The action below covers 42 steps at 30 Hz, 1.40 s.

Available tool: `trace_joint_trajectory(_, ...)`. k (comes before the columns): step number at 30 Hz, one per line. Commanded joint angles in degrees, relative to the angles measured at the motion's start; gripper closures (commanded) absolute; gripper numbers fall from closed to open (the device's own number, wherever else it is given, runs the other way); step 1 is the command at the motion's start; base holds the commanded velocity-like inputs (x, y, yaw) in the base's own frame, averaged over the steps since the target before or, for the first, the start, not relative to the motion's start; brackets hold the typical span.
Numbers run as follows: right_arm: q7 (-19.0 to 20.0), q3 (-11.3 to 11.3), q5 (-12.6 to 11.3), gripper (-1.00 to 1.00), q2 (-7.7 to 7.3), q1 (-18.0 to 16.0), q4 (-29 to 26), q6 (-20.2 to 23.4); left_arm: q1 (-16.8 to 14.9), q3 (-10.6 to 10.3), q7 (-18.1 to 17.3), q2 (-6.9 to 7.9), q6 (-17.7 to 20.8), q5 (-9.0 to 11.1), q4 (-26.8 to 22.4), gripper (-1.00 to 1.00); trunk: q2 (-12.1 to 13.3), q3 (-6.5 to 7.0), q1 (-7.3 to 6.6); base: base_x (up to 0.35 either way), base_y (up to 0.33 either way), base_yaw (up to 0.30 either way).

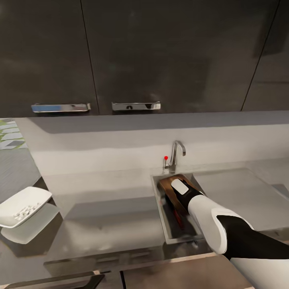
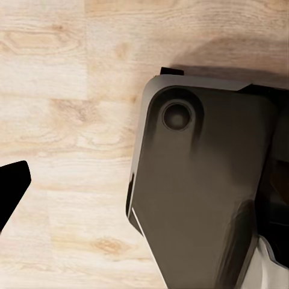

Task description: In the kitchen, take the Vidalia onion out of the sink, dice it on the chopping board with the paring knife, put the diced onion into the bowl on the countertop, then place both the paring knife and the chopping board into the sink.

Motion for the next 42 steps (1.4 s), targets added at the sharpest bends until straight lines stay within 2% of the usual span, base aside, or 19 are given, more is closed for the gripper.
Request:
trace_joint_trajectory(1,0.04,-0.32,0.07,1.00,0.03,-0.05,-0.04,-0.57,-0.10,-0.48,0.05,-0.03,-0.36,0.36,0.22,-1.00,-0.13,-0.13,0.05,0.106,0.000,0.000)
trace_joint_trajectory(11,1.91,-0.32,0.36,1.00,0.03,-0.05,0.04,-0.58,-0.10,-0.48,0.07,-0.03,-0.37,0.36,0.19,-1.00,-0.13,-0.20,0.05,0.025,0.000,0.010)
trace_joint_trajectory(31,1.94,-0.57,0.24,1.00,0.03,-0.05,1.62,-0.54,-0.10,-0.48,0.10,-0.03,-0.37,0.36,0.19,-1.00,-0.13,-1.94,0.05,0.000,-0.001,0.056)
trace_joint_trajectory(33,1.98,-0.58,-0.19,1.00,0.03,-0.05,2.11,-0.54,-0.10,-0.48,0.14,-0.03,-0.37,0.36,0.19,-1.00,-0.13,-2.12,0.05,0.000,-0.060,0.001)
trace_joint_trajectory(37,2.13,-0.51,-3.21,1.00,0.03,-0.05,3.00,-0.54,-0.10,-0.48,0.16,-0.03,-0.37,0.36,0.21,-1.00,-0.13,-2.45,0.05,0.000,-0.141,0.000)
trace_joint_trajectory(42,2.12,-0.49,-3.79,1.00,0.03,-0.05,3.11,-0.54,-0.10,-0.48,0.16,-0.03,-0.37,0.36,0.22,-1.00,-0.13,-2.55,0.05,0.000,-0.056,0.000)
